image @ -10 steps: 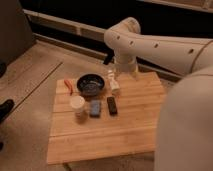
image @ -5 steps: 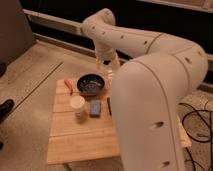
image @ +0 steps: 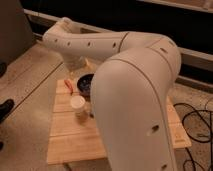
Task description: Move the arm in a circular motion
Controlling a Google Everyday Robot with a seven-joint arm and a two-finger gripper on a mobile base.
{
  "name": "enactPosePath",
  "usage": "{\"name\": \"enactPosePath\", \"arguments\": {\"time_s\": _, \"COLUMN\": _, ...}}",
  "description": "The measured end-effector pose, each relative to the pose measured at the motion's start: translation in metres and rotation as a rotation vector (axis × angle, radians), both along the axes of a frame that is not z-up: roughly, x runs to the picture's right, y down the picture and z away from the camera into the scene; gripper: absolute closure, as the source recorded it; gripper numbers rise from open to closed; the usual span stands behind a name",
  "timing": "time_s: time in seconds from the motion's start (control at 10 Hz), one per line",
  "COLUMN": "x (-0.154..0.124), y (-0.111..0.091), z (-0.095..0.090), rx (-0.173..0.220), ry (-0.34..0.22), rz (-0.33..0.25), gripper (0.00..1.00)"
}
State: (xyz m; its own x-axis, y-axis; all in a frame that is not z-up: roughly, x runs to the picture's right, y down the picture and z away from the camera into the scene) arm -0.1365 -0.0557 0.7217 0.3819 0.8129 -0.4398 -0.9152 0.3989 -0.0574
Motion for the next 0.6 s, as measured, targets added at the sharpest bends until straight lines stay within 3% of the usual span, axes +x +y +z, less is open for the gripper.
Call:
{"name": "enactPosePath", "arguments": {"time_s": 0.3, "x": -0.04, "y": 0.075, "z": -0.057, "rx": -0.046, "ry": -0.177, "rz": -0.075, "gripper": 0.35}}
{"name": "enactPosePath", "arguments": {"time_s": 0.6, "x": -0.038, "y": 0.135, "z": -0.102, "rx": -0.06, "ry": -0.308, "rz": -0.061, "gripper": 0.35}}
